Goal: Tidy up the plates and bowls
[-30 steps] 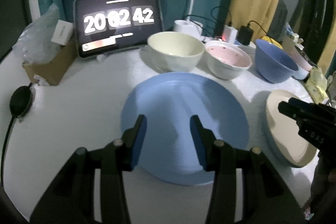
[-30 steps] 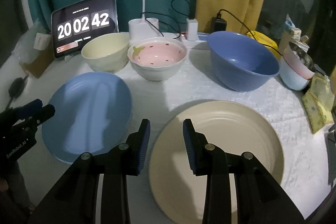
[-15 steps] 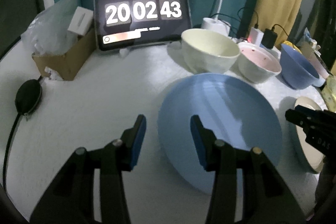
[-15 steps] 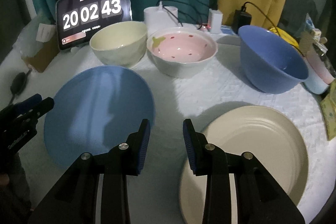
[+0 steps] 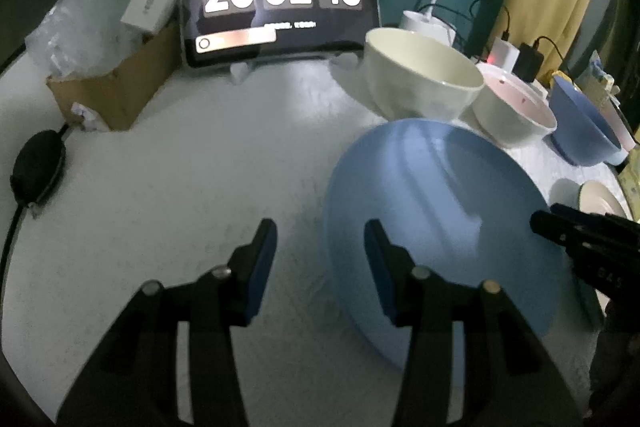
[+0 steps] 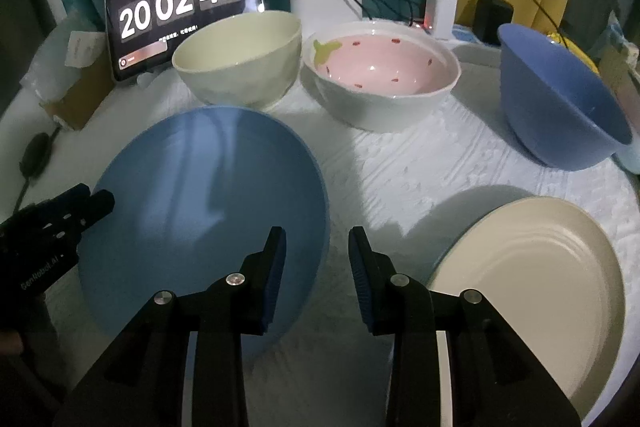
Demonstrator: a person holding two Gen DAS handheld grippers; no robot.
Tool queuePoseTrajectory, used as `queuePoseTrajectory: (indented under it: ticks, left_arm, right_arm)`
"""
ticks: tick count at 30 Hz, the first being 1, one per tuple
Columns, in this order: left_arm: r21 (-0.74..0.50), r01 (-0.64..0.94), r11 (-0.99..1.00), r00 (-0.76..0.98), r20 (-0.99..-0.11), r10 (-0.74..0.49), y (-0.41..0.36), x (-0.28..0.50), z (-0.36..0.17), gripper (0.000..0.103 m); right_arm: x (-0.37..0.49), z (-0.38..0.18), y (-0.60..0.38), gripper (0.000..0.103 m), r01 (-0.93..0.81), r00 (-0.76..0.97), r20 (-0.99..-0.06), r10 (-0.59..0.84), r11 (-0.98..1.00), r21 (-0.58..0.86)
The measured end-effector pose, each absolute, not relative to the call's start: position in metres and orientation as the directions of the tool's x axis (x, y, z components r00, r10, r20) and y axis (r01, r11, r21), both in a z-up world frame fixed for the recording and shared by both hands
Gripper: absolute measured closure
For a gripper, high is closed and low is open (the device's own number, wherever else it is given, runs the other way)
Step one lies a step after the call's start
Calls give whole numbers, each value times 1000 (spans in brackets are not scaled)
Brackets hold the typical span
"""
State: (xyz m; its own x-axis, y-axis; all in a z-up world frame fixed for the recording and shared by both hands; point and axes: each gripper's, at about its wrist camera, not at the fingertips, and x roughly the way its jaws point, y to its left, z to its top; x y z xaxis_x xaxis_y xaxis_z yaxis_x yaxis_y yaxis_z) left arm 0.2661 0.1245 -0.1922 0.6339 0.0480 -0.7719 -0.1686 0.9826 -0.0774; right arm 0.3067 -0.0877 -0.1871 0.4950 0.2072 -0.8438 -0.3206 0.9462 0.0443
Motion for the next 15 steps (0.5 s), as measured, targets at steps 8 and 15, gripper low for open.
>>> queuePoseTrajectory:
  ticks: [8, 15]
  left_arm:
    - [-66, -162, 985, 613, -788, 48, 123, 273, -204, 56]
    - [-67, -130, 989, 625, -780, 29, 118, 273, -205, 66]
  right_arm:
    - [310, -194, -84, 69, -330, 480, -853, 206, 943, 41]
    - [309, -196, -82, 76, -352, 472, -851, 232, 934, 59]
